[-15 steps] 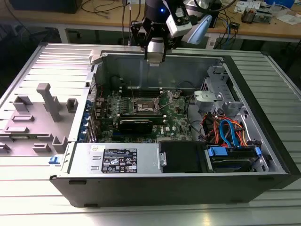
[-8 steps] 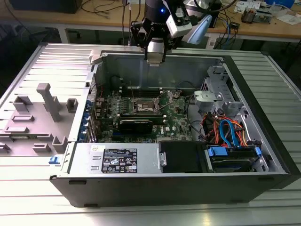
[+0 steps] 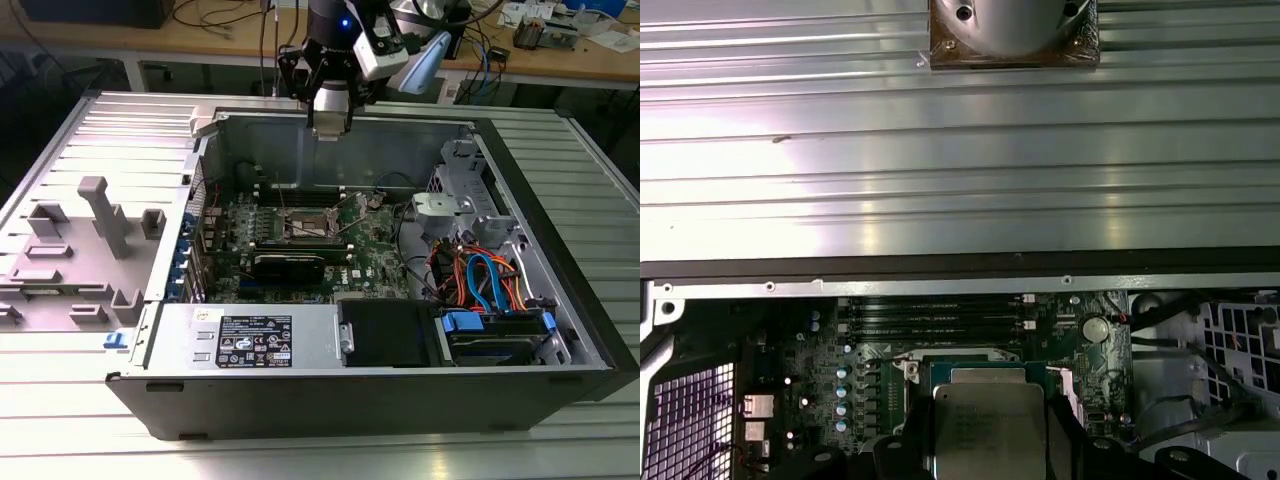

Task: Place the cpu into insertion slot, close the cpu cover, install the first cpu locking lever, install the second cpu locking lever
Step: 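Place the cpu into insertion slot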

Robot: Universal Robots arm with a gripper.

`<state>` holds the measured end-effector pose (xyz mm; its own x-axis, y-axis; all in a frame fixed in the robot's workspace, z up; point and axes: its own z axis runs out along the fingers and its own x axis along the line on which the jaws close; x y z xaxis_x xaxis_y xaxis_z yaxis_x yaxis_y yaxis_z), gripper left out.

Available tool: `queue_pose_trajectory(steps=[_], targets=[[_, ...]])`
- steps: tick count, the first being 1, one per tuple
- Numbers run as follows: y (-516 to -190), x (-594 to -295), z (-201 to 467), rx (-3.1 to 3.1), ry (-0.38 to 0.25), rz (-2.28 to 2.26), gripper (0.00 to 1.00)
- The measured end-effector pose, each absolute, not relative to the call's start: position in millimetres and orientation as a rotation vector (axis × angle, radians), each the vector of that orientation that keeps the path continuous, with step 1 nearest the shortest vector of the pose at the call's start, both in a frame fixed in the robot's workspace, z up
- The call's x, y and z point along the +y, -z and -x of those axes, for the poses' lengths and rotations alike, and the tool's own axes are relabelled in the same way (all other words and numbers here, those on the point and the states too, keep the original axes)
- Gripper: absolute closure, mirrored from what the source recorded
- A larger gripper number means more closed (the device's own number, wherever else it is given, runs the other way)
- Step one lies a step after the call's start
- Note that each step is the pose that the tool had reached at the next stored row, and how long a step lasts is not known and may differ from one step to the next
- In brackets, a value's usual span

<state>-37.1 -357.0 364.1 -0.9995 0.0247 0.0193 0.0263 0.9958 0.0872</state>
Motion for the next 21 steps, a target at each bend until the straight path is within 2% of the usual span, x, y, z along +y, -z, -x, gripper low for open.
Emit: queue_pose_trajectory(steps=[21], targets=[[-362.6, -359.1, 37.1, -3.120, 0.137, 0.123, 0.46]])
